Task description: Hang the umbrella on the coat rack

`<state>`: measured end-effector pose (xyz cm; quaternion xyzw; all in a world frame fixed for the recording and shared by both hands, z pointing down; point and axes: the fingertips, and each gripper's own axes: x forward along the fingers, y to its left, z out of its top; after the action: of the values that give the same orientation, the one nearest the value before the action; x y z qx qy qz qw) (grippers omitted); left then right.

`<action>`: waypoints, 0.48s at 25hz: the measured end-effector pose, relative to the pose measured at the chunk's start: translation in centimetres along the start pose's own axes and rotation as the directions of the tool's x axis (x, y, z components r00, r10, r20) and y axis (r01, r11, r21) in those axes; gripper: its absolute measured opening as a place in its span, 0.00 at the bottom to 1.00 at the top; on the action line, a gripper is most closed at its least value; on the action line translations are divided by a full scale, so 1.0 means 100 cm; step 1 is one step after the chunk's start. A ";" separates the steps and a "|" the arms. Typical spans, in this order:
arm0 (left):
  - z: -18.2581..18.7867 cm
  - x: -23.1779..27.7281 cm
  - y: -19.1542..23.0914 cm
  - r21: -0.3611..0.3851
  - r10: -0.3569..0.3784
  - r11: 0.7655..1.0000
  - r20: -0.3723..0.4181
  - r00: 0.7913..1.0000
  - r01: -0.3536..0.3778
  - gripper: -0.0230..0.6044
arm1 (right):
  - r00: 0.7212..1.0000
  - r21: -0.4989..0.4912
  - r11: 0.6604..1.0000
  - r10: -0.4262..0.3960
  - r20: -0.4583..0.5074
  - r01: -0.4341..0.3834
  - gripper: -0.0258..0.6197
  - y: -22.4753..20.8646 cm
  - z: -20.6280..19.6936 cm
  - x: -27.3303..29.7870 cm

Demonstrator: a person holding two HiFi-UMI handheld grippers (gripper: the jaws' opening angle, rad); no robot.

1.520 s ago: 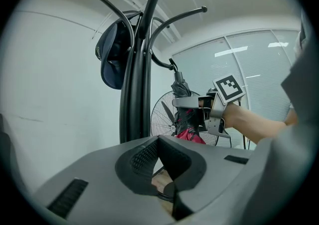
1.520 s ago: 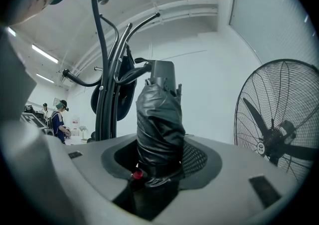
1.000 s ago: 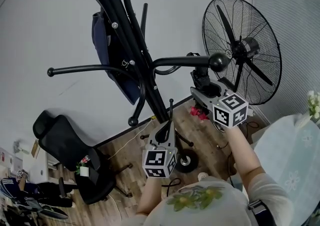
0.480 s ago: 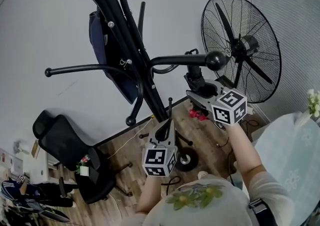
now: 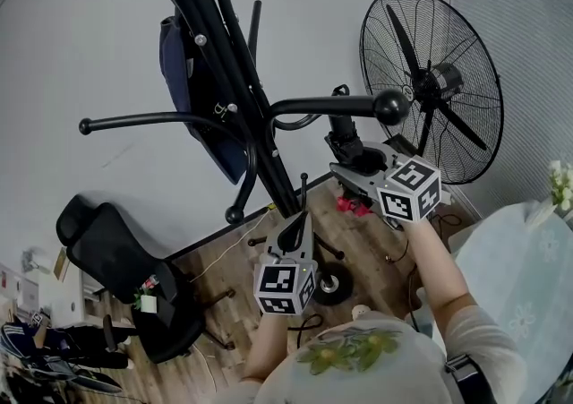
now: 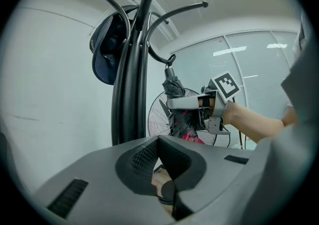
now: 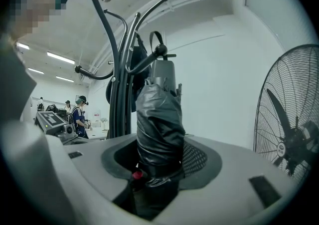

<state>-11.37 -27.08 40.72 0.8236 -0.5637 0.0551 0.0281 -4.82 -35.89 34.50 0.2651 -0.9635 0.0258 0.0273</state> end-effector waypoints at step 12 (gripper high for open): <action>-0.002 -0.001 0.003 -0.007 0.008 1.000 -0.001 1.000 -0.008 0.04 | 1.000 0.002 1.000 0.009 -0.007 -0.009 0.38 0.004 -0.003 0.005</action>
<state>-11.70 -27.05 40.94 0.8213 -0.5671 0.0538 0.0311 -5.41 -35.82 34.83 0.2608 -0.9645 0.0276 0.0304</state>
